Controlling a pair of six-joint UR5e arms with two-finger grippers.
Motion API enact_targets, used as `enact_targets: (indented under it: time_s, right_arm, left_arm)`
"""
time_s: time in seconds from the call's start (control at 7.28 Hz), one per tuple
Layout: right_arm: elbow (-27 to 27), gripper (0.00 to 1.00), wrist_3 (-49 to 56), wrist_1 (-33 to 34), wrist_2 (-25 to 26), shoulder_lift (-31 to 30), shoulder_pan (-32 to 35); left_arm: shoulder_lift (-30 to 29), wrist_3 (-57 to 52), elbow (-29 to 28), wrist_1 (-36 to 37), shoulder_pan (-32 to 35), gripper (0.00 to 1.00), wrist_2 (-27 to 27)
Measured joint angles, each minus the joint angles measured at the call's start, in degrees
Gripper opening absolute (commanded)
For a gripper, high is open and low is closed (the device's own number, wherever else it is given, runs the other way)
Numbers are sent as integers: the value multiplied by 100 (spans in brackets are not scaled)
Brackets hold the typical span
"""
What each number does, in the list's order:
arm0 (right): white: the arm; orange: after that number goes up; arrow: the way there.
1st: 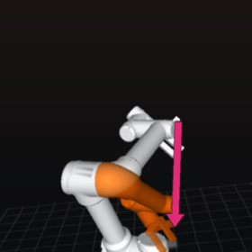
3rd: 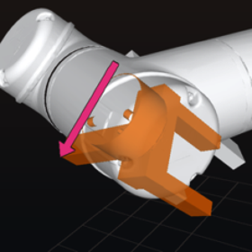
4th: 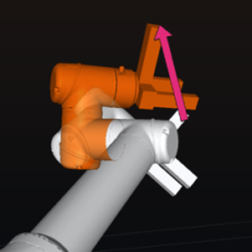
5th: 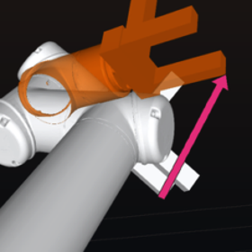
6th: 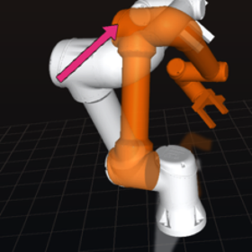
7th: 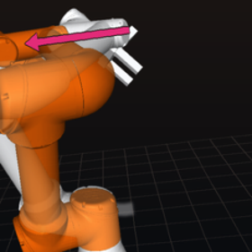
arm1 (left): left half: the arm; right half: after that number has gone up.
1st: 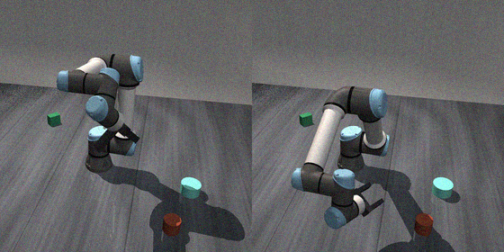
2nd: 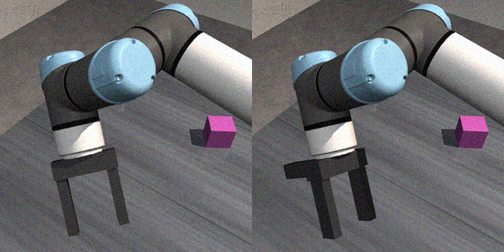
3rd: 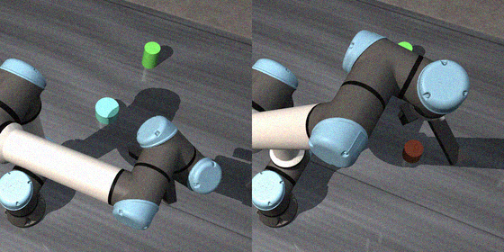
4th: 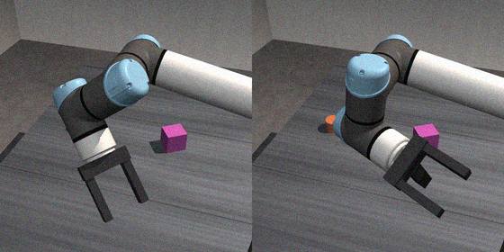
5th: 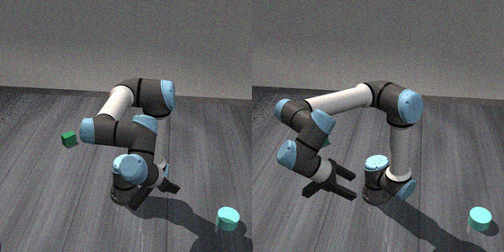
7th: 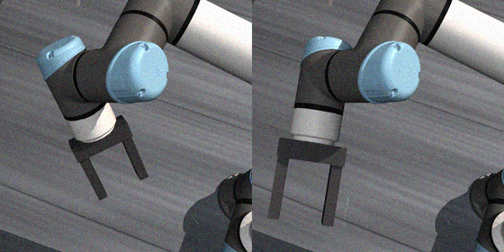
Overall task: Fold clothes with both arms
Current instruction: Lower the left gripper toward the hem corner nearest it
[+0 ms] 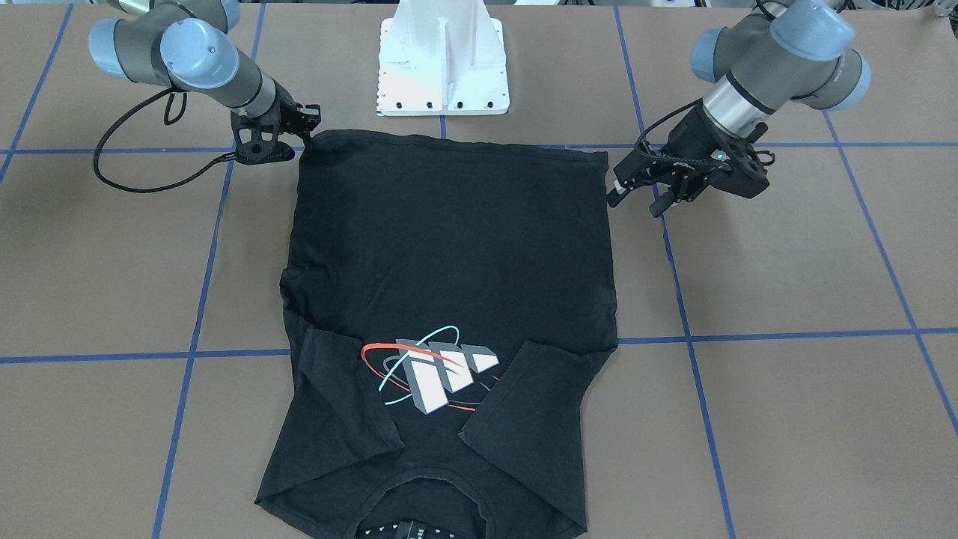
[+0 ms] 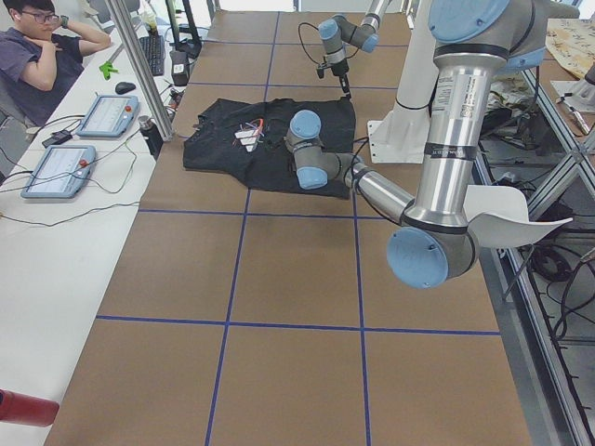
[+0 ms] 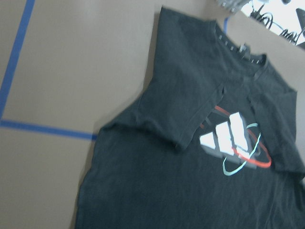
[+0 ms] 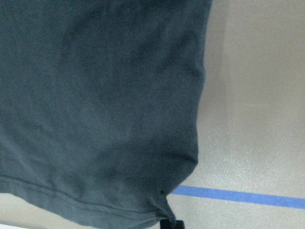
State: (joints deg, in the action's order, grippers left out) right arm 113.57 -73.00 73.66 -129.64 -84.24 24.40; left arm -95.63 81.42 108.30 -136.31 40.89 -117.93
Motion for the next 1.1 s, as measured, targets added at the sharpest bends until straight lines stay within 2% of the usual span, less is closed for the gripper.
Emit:
enact_targets:
  time_s: [0.69,0.82,0.96,1.1]
  right_arm:
    - [277,0,-12,-28,-563,34,410]
    - [296,0,-12,-32,-627,39,476]
    - [312,0,-12,-34,-698,39,552]
    - [319,0,-12,-35,-793,39,648]
  left_arm:
    - [816,96,167,-10,-1310,99,395]
    - [865,179,177,-8,-1479,96,438]
    - [876,274,178,-5,-1619,87,464]
    - [865,395,174,0,-1736,83,478]
